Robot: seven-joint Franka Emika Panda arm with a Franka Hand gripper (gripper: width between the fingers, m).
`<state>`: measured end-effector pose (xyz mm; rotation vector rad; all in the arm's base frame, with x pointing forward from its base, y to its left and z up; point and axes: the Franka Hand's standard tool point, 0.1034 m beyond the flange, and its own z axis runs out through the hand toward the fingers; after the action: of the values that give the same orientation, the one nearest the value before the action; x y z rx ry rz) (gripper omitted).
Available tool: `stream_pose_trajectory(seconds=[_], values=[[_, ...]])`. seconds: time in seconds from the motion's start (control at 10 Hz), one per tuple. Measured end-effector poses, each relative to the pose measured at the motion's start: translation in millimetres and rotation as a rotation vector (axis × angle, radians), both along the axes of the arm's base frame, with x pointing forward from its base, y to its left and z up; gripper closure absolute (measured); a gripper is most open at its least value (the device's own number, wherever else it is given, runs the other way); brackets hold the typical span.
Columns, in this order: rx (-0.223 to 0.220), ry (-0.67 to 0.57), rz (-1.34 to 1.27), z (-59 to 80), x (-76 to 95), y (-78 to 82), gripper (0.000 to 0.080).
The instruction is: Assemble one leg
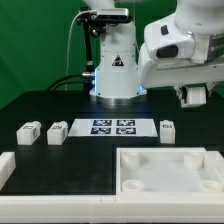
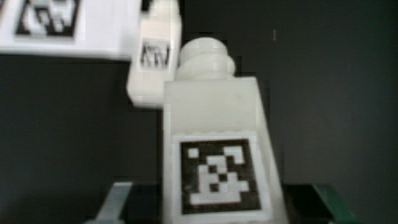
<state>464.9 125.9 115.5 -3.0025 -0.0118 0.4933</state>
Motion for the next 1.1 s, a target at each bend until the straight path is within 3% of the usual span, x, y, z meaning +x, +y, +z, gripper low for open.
stream_pose_trajectory(seconds=[0.1, 0.3, 0.4, 0.5, 0.9, 1.0, 1.1], values=[[0.0, -0.073, 0.019, 4.2, -1.7, -5.7, 0.0506], [-0.011, -0.253, 0.07, 36.3, 59.7, -34.4, 0.0506], [-0.011, -0.361, 0.071, 51.9, 75.6, -41.1, 0.0506], [-0.013, -0.432, 0.069, 60.1, 79.7, -38.4, 0.0506], [-0.012, -0.859, 0.042, 60.1, 90.1, -42.9, 0.0506], [-0.019, -0.998, 0.044, 56.4, 102.5, -48.1, 0.0506], [-0.02, -0.983, 0.032, 39.6, 114.3, -51.4, 0.0506]])
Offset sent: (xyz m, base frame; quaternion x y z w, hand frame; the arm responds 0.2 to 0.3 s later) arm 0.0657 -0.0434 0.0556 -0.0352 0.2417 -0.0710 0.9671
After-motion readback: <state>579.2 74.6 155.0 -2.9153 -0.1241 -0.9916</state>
